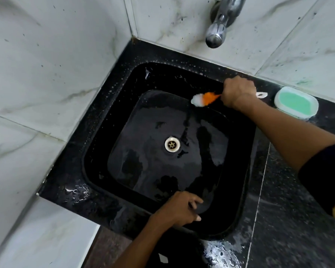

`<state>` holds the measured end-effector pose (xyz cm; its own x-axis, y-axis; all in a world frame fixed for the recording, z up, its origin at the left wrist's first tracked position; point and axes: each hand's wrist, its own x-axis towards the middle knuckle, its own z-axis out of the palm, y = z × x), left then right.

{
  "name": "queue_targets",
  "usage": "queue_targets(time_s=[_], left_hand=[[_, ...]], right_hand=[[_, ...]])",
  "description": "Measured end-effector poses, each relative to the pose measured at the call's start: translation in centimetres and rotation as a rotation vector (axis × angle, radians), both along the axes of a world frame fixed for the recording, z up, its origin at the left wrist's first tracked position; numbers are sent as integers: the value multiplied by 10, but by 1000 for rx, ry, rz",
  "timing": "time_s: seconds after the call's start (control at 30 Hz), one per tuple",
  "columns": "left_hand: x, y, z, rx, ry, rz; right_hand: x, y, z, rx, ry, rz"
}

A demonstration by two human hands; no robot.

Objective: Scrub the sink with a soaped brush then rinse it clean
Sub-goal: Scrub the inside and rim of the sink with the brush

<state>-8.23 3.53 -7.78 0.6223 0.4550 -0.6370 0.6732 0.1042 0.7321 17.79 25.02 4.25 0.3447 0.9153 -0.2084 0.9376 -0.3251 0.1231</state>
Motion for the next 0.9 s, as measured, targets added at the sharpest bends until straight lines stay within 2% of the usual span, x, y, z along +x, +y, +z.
queue_targets(time_s=[0.07, 0.2, 0.3, 0.4, 0.47, 0.6, 0.73, 0.83, 0.9], left_hand=[[0, 2, -3, 27, -6, 41], [2, 1, -7, 32, 7, 100], [2, 3, -10, 20, 15, 136], [4, 1, -12, 30, 23, 124], [6, -1, -12, 25, 27, 129], [5, 0, -13, 32, 44, 114], [4, -1, -10, 53, 29, 126], [4, -1, -9, 55, 26, 104], [4, -1, -9, 66, 30, 93]], right_hand=[[6, -5, 0, 63, 47, -61], [17, -26, 1, -7, 19, -189], [31, -33, 13, 55, 17, -222], [36, -44, 17, 31, -72, -273], [30, -49, 17, -51, -125, -248], [31, -42, 32, -35, -250, -191], [25, -54, 36, -228, -335, -125], [21, -53, 44, -167, -429, -46], [15, -60, 48, -221, -475, 21]])
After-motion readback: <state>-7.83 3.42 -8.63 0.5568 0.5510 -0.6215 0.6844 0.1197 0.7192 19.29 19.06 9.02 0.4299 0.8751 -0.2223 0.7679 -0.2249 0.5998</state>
